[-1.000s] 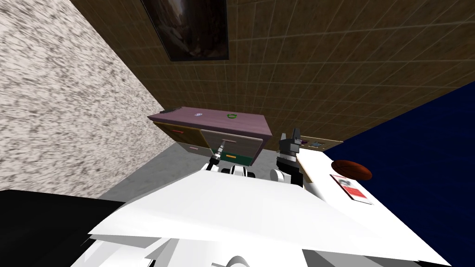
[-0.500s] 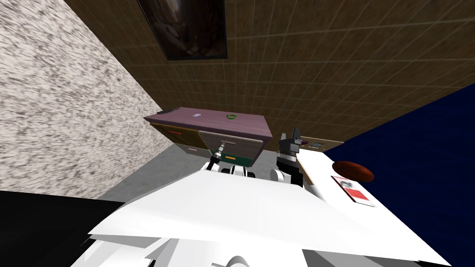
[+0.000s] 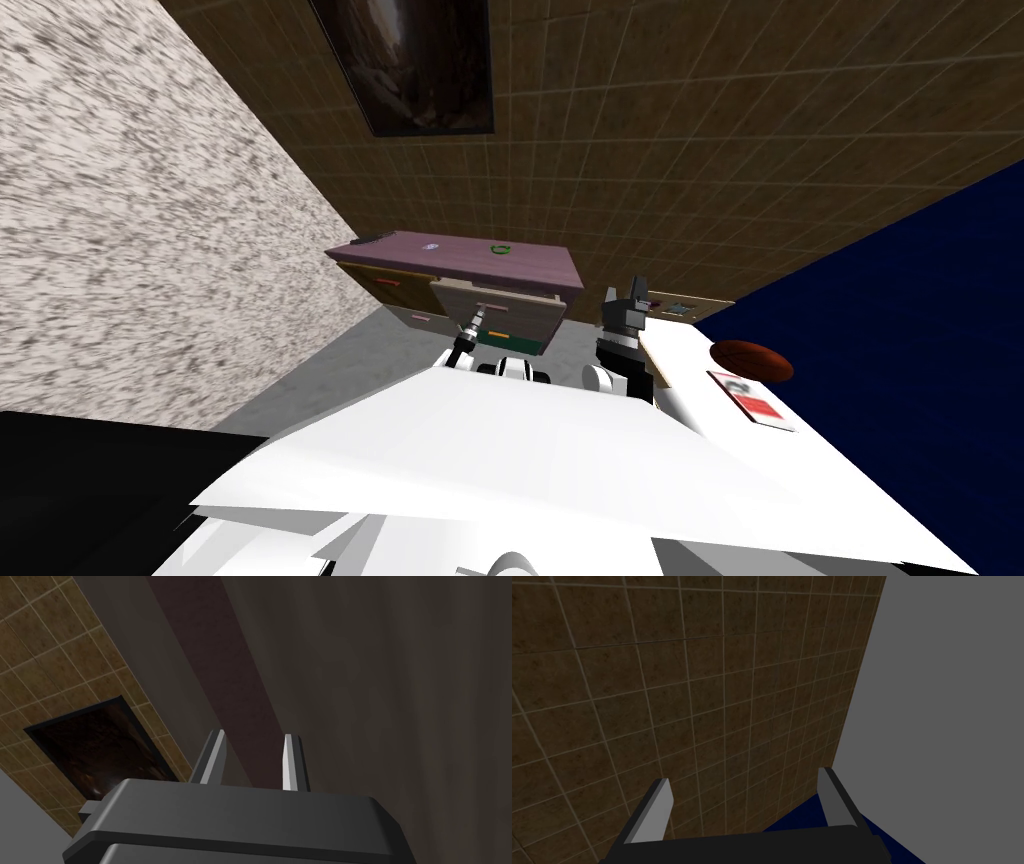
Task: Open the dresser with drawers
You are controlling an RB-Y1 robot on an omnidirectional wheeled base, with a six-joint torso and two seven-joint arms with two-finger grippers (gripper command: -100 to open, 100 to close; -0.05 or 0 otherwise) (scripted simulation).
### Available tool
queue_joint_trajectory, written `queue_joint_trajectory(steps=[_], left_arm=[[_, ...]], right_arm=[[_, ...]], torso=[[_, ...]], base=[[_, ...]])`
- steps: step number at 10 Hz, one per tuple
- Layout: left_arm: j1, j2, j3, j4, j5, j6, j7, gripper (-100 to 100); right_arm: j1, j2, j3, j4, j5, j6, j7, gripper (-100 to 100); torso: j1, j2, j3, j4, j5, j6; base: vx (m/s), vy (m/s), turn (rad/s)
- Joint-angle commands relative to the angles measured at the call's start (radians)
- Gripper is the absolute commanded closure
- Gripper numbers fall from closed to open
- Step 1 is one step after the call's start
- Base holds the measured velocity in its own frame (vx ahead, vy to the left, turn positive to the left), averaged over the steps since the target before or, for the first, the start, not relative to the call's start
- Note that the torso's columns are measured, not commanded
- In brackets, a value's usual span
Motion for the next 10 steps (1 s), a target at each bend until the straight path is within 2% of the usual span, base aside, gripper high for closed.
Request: queue_joint_trajectory(steps=[1, 6, 7, 8, 10], left_arm=[[0.003, 0.003, -0.003, -0.007, -0.001, 0.011, 0.002, 100], [0.033, 0.012, -0.016, -0.025, -0.005, 0.028, 0.009, 100], [0.022, 0.010, -0.016, -0.027, -0.003, 0.016, 0.010, 100], [0.006, 0.026, -0.009, -0.056, 0.003, 0.062, 0.024, -100], [-0.003, 0.035, -0.005, -0.071, 0.006, 0.085, 0.031, -100]], right_arm=[[0.000, 0.000, 0.000, 0.000, 0.000, 0.000, 0.000, 0], [0.000, 0.000, 0.000, 0.000, 0.000, 0.000, 0.000, 0], [0.000, 0.000, 0.000, 0.000, 0.000, 0.000, 0.000, 0], [0.000, 0.000, 0.000, 0.000, 0.000, 0.000, 0.000, 0], [0.000, 0.000, 0.000, 0.000, 0.000, 0.000, 0.000, 0]], torso=[[0.001, -0.002, -0.001, 0.000, 0.000, -0.001], [0.000, -0.002, -0.001, -0.001, 0.000, 0.000], [0.002, -0.002, -0.001, -0.001, 0.000, -0.001], [0.000, -0.006, -0.004, 0.001, -0.001, 0.000], [-0.004, -0.001, -0.002, 0.004, -0.002, 0.002]], base=[[-0.087, 0.004, -0.005], [-0.164, 0.013, 0.023], [-0.098, 0.009, -0.004], [-0.069, -0.017, -0.061], [-0.058, -0.022, -0.023]])
